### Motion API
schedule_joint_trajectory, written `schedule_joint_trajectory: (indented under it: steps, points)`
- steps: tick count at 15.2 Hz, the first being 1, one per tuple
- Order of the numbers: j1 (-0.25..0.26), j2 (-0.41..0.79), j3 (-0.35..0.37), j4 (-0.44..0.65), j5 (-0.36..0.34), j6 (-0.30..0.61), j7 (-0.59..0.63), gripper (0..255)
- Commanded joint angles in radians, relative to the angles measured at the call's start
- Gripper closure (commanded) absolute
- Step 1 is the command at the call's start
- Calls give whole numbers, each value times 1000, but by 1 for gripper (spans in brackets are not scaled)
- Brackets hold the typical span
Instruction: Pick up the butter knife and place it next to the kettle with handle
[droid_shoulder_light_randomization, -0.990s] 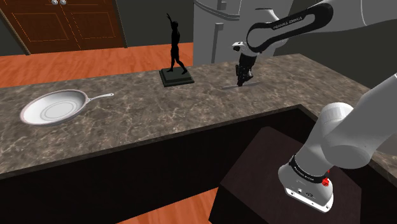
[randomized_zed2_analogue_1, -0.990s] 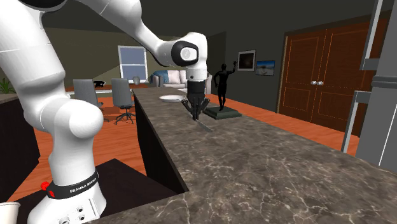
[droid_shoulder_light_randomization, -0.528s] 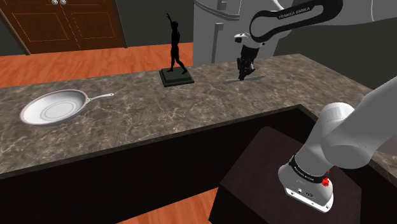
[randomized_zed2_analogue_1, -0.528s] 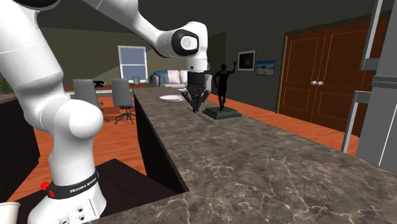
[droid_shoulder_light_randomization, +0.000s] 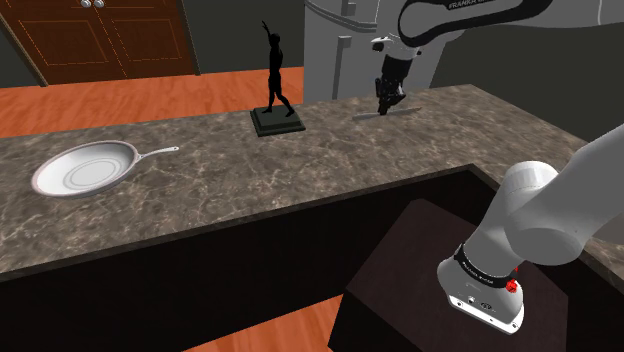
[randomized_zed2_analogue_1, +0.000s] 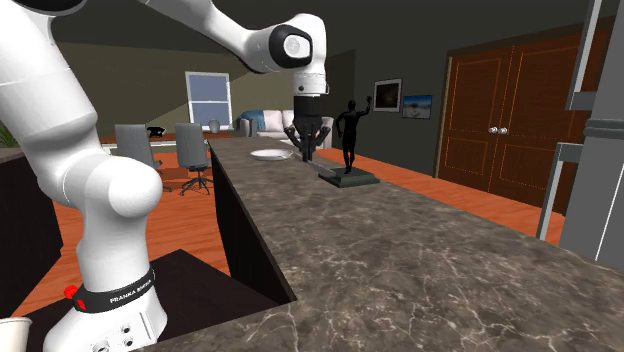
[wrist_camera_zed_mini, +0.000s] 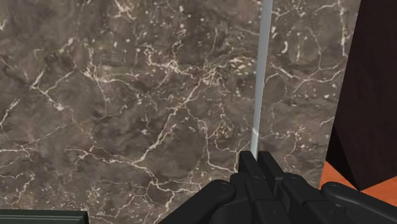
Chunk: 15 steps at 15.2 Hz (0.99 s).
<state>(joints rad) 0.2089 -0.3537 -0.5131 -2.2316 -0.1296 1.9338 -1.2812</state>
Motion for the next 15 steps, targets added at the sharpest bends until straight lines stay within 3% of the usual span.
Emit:
schedule_joint_trajectory:
  steps: [1,15]
  points:
    - [1,-5,4,23,0,-28,2,255]
    - [9,-10,26,206,10,-216,7,255]
